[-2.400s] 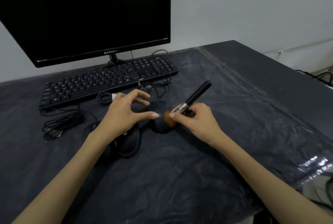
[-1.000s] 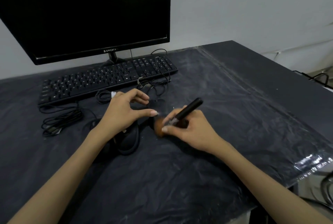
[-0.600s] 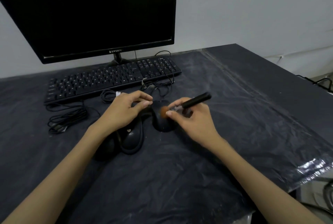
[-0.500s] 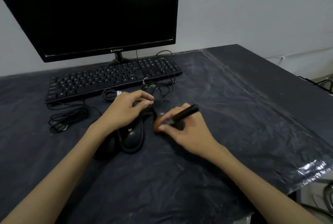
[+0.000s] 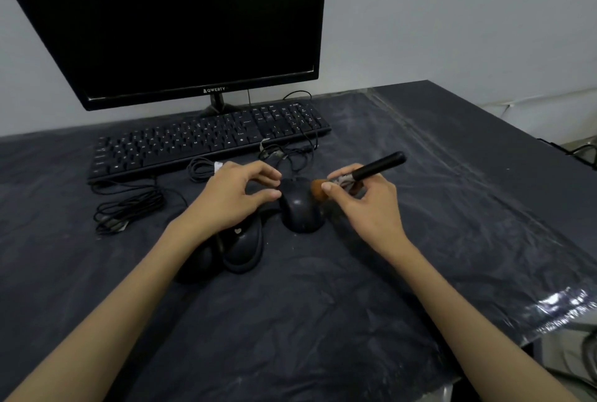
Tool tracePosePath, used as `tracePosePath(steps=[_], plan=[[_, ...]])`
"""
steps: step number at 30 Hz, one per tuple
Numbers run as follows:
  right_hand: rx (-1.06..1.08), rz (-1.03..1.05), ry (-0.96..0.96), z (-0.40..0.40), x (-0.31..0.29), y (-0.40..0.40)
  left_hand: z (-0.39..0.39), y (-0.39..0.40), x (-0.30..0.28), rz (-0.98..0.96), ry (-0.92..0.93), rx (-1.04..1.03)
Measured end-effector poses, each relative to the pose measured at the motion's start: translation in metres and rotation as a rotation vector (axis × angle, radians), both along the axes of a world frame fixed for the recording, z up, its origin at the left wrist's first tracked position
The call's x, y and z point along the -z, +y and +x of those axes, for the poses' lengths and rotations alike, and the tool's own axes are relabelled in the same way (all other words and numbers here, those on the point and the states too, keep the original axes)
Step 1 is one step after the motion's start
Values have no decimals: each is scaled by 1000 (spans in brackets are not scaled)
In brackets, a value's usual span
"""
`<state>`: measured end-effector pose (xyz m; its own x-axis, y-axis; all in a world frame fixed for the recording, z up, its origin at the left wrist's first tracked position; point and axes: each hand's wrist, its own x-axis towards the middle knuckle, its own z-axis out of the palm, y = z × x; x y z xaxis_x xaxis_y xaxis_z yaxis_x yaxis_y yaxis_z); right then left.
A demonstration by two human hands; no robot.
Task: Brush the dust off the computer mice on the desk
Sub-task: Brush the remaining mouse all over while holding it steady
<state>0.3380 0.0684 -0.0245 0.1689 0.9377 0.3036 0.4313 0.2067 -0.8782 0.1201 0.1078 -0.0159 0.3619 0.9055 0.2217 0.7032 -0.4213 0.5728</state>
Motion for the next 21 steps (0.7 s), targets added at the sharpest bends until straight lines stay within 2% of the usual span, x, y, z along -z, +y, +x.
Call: tracePosePath(steps=[7, 11, 17, 21], plan=[[33, -49, 120, 13, 0, -1, 7, 0, -27, -11, 156, 171], [32, -48, 141, 18, 0, -1, 34, 13, -38, -79, 438, 325], [6, -60, 156, 18, 0, -2, 61, 34, -48, -188, 857, 395], [21, -55, 166, 20, -2, -3, 62, 37, -47, -188, 848, 414]])
